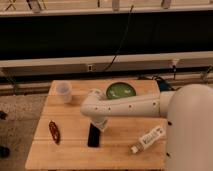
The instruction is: Push the eraser across the table
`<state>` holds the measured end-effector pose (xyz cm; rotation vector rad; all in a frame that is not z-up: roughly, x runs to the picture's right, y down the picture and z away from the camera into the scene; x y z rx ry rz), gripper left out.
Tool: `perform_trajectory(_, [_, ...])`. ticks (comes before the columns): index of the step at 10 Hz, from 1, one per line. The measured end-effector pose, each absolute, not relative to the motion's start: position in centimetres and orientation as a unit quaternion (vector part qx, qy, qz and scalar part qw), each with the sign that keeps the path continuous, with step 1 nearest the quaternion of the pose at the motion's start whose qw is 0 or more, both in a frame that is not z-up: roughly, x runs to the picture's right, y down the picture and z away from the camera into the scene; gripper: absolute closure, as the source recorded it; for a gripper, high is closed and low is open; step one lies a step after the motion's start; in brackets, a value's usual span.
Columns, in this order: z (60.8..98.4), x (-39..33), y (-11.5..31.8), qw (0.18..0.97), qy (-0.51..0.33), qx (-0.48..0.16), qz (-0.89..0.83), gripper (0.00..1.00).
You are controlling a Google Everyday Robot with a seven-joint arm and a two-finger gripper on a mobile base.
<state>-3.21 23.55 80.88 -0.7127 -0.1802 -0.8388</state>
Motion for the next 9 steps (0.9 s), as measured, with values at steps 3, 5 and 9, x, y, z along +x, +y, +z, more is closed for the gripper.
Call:
perform_trajectory(3, [80.4, -5.2, 24.4, 0.835, -0.088, -0.339, -0.425, 1.00])
perform_trajectory(5, [80.0, -7.2, 24.7, 0.827, -0.096, -0.334, -0.442, 1.00])
perform_trajectory(9, [79.0, -10.3, 25.5, 0.812, -0.103, -0.328, -0.472, 1.00])
